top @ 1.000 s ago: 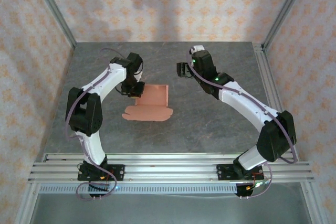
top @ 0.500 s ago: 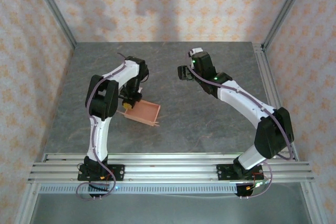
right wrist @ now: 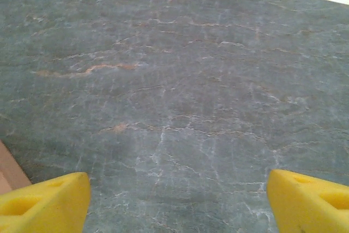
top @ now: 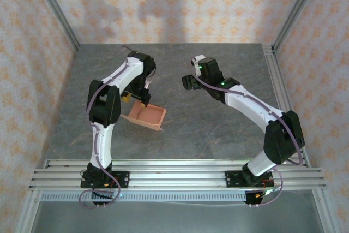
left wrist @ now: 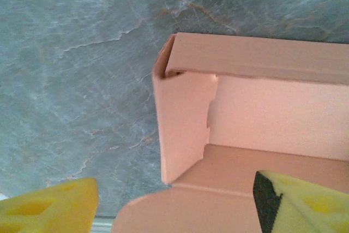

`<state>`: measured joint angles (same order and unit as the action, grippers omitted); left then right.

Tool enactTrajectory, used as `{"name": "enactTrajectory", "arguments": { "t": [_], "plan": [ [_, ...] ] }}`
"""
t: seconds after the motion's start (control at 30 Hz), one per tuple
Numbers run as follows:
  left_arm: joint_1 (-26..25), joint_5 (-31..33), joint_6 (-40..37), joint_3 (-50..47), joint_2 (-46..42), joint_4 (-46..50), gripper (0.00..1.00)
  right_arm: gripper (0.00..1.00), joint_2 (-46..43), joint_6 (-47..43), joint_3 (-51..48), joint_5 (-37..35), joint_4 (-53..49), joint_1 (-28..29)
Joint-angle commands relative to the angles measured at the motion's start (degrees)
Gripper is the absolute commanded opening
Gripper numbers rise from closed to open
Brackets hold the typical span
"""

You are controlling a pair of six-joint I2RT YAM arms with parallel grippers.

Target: Fold the paper box

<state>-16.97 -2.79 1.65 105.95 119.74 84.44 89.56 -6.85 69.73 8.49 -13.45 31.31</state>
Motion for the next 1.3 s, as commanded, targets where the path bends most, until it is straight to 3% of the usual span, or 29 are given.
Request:
{"name": "enactTrajectory", "arguments": {
  "t": [0.0,0.2,0.3,0.5,0.67,0.83,1.0,1.27],
  "plan": [
    [0.9,-0.1,1.9,0.8,-7.8,-1.7,0.78,0.84,2.1,-2.8,1.5,5.4,-0.8,0.0],
    [5.7,3.0,10.5,-3.2,-16.6,-13.0,0.83,0.86,5.7,-5.8,3.0,5.5,-2.6,3.2],
    [7.2,4.8,11.8,-5.5,-20.2,-17.8,0.92,0.87,7.8,-6.2,3.7,5.6,-2.6,5.6],
    [7.7,7.3,12.1,-12.3,-30.9,-28.0,0.94,0.87,14.7,-5.8,7.6,5.7,-2.6,11.6],
    [7.7,2.3,10.2,-22.3,-42.7,-40.0,0.94,0.87,20.9,-2.1,12.6,8.6,-2.6,13.7],
    [7.7,-5.5,6.3,-28.0,-50.8,-45.4,0.98,0.86,27.6,-0.1,18.8,11.9,-3.1,14.4],
    [7.7,-11.7,3.1,-29.1,-54.7,-43.4,0.99,0.85,33.6,-0.2,24.8,12.0,-4.9,16.0],
    [7.7,-13.3,1.9,-31.4,-58.9,-41.5,1.00,0.85,39.6,-5.7,29.9,5.0,-7.8,16.1]
  ]
}}
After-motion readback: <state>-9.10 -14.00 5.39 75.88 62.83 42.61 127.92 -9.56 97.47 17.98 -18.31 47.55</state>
